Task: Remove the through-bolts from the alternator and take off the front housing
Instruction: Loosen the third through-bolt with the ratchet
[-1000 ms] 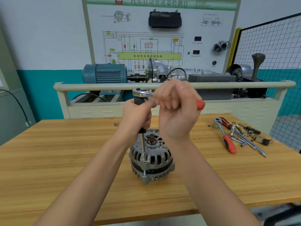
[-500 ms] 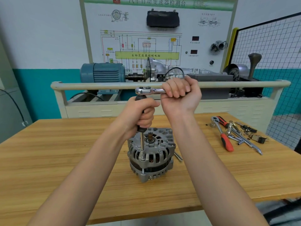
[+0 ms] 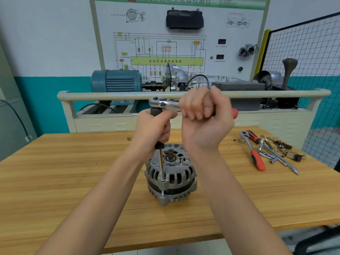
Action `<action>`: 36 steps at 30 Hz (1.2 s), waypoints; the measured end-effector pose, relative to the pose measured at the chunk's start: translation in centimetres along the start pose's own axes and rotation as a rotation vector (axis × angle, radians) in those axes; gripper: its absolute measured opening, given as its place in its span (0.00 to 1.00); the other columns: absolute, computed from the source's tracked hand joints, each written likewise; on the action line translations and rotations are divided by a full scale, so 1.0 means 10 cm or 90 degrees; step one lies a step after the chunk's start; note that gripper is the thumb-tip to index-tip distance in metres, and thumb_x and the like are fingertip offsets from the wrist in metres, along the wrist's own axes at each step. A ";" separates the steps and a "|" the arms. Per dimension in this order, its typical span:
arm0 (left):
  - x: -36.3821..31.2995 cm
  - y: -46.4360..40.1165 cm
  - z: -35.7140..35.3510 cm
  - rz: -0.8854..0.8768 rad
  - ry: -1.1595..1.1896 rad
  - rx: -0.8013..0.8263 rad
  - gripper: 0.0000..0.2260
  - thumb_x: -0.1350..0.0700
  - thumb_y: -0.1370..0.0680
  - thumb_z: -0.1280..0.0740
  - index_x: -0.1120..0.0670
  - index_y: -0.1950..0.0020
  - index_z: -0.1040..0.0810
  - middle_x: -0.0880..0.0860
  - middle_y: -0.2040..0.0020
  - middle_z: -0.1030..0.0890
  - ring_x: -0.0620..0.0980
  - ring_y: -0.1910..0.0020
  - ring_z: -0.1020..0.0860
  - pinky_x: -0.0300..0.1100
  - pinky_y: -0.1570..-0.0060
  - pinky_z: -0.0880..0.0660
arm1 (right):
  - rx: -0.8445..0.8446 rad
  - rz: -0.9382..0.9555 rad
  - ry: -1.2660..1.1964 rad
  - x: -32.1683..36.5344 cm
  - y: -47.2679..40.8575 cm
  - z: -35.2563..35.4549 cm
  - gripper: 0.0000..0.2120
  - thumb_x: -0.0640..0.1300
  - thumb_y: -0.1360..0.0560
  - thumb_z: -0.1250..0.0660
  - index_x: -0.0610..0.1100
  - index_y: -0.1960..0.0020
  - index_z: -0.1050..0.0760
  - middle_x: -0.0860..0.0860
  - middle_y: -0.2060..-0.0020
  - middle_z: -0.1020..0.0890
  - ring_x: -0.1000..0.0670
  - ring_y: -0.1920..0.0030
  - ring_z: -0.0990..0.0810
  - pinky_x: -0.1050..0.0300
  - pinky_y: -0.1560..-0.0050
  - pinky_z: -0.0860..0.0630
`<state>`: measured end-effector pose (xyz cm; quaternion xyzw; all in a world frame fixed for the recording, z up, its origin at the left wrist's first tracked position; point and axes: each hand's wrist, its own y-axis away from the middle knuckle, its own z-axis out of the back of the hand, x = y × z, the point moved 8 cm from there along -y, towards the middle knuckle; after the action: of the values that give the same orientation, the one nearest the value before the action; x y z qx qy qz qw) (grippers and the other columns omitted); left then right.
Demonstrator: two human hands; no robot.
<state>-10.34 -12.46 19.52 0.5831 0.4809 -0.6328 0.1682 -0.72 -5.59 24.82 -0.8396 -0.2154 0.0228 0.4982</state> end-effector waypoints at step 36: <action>0.07 0.01 -0.29 0.119 0.069 0.306 0.19 0.59 0.29 0.35 0.53 0.77 0.38 0.47 0.83 0.40 0.42 0.85 0.44 0.35 0.80 0.49 | -0.275 -0.332 -0.387 -0.53 -0.19 0.54 0.20 0.39 0.28 0.43 0.46 0.78 0.39 0.54 0.84 0.39 0.53 0.82 0.40 0.62 0.79 0.40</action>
<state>-8.79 -9.96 19.20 0.6809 0.2692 -0.6787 0.0565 -7.56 -2.40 22.78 -0.7972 -0.5559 0.0963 0.2149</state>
